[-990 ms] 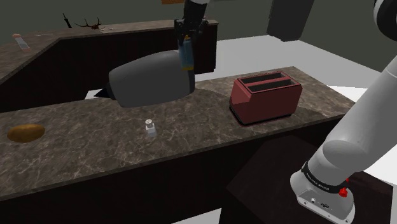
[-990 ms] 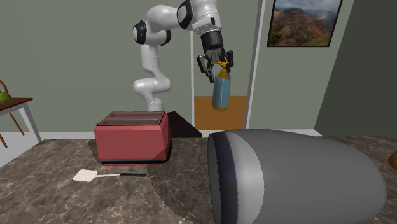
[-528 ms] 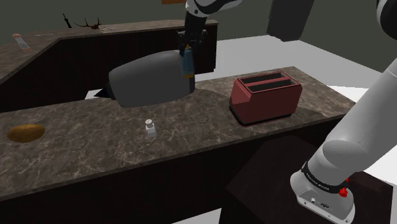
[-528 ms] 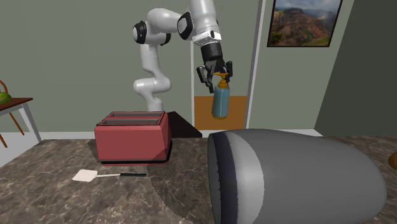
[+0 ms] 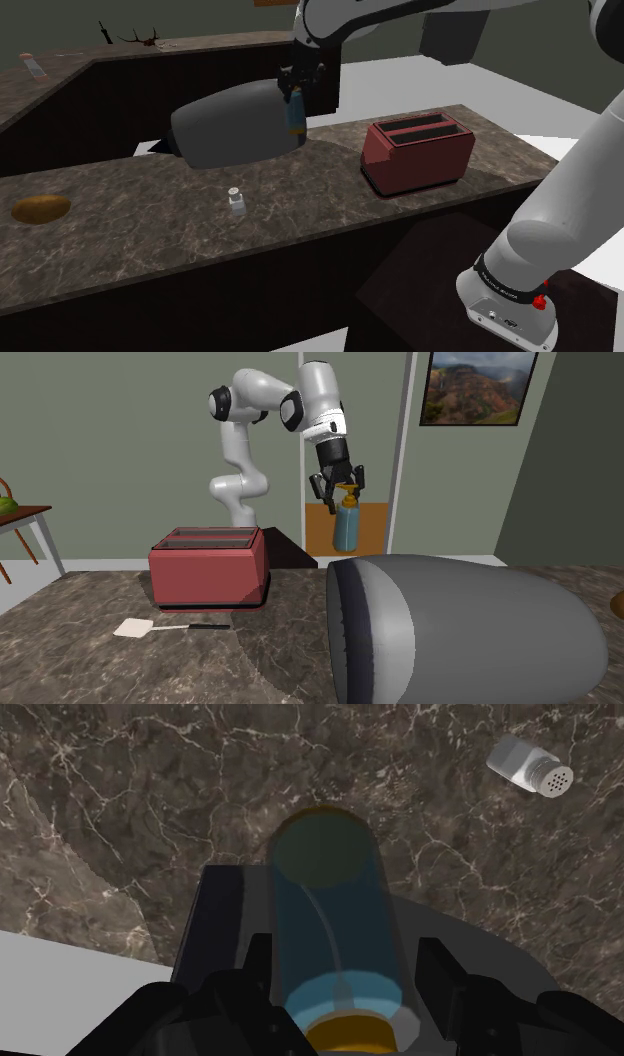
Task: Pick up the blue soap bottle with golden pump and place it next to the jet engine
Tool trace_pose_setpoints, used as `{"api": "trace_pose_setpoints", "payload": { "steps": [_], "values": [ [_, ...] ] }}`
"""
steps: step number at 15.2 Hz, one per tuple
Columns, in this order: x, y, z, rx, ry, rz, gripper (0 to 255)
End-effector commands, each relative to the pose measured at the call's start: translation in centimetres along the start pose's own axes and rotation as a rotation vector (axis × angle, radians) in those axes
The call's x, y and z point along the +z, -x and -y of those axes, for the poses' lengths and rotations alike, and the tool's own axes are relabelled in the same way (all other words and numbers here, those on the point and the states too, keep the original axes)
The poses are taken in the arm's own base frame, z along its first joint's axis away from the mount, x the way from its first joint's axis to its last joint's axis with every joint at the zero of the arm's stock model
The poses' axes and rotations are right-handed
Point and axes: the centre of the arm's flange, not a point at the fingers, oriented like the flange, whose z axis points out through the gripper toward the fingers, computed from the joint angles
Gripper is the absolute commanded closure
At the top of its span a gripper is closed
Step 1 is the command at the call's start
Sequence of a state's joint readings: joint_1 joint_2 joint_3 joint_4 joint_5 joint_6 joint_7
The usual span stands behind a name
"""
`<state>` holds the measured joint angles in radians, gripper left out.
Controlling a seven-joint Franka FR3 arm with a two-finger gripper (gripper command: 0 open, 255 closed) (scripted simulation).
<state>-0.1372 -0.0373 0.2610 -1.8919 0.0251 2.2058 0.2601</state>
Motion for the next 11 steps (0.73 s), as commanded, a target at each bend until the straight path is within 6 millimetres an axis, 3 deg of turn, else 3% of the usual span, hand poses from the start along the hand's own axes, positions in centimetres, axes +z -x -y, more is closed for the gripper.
{"api": "trace_pose_setpoints", "payload": {
  "steps": [1, 11],
  "values": [
    [1.1, 0.4, -0.2, 0.000, 0.000, -0.001, 255],
    [6.0, 2.1, -0.7, 0.000, 0.000, -0.001, 255]
  ]
}}
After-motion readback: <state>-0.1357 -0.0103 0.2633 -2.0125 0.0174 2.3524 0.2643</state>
